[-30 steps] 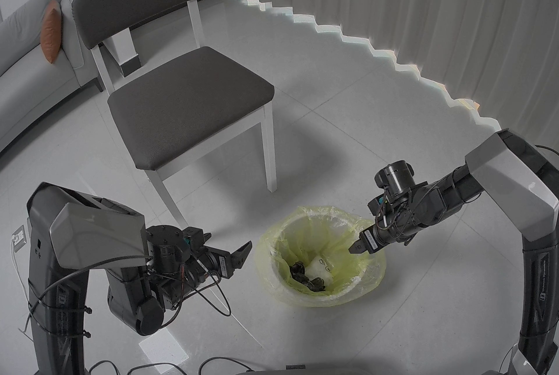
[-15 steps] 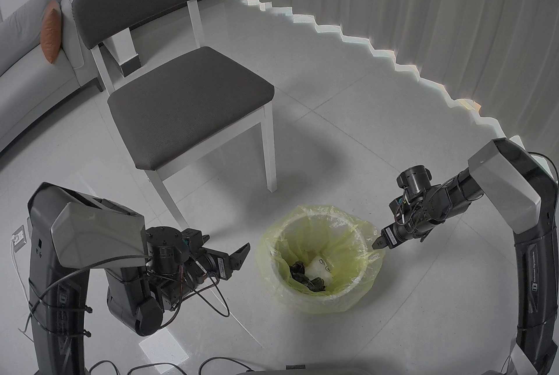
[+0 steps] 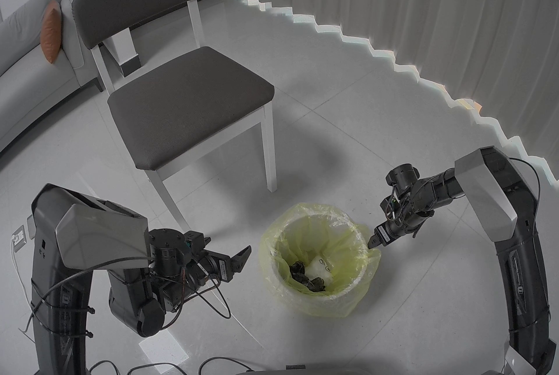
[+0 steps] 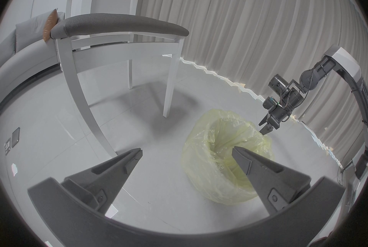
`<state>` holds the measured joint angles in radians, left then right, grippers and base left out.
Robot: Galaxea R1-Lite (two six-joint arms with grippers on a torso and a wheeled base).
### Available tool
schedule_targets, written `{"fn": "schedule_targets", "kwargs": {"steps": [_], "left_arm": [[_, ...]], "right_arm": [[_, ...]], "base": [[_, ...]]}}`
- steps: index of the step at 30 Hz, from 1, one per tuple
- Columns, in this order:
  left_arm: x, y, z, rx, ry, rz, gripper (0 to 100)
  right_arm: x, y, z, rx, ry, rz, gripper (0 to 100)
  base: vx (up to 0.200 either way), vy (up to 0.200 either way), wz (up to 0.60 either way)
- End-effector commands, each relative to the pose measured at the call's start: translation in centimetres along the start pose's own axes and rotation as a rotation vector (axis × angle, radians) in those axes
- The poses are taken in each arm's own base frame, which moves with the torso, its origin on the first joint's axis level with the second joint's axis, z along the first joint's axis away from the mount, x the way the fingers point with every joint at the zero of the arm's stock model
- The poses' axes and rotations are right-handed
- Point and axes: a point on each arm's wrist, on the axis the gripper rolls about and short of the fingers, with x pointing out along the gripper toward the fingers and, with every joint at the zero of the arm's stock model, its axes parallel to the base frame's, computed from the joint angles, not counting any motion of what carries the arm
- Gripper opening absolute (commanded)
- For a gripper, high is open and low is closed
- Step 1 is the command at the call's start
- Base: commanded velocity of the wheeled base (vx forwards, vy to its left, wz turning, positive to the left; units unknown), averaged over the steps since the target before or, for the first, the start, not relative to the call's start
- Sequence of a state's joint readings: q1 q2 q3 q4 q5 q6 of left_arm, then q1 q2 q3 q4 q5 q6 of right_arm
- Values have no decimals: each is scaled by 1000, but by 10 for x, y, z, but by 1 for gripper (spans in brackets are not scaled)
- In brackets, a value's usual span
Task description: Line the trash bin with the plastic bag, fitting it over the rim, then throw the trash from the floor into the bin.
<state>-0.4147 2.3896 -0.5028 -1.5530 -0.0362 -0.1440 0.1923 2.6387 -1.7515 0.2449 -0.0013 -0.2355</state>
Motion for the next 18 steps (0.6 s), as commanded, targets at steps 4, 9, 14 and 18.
{"fn": "schedule_targets", "kwargs": {"steps": [4, 9, 14, 18], "left_arm": [[-2, -1, 6, 1, -30, -6, 100], [-6, -5, 17, 4, -62, -17, 100], [-21, -4, 36, -8, -112, -16, 100], [-45, -6, 60, -6, -179, -21, 100]], "right_arm": [[-43, -21, -8, 38, 1, -23, 100], [-114, -34, -15, 70, -64, -54, 100], [-180, -34, -30, 87, -145, -81, 100], [-234, -25, -52, 88, -264, -112, 100]], "base": [[0, 0, 0], [0, 0, 0], [0, 0, 0], [0, 0, 0]]}}
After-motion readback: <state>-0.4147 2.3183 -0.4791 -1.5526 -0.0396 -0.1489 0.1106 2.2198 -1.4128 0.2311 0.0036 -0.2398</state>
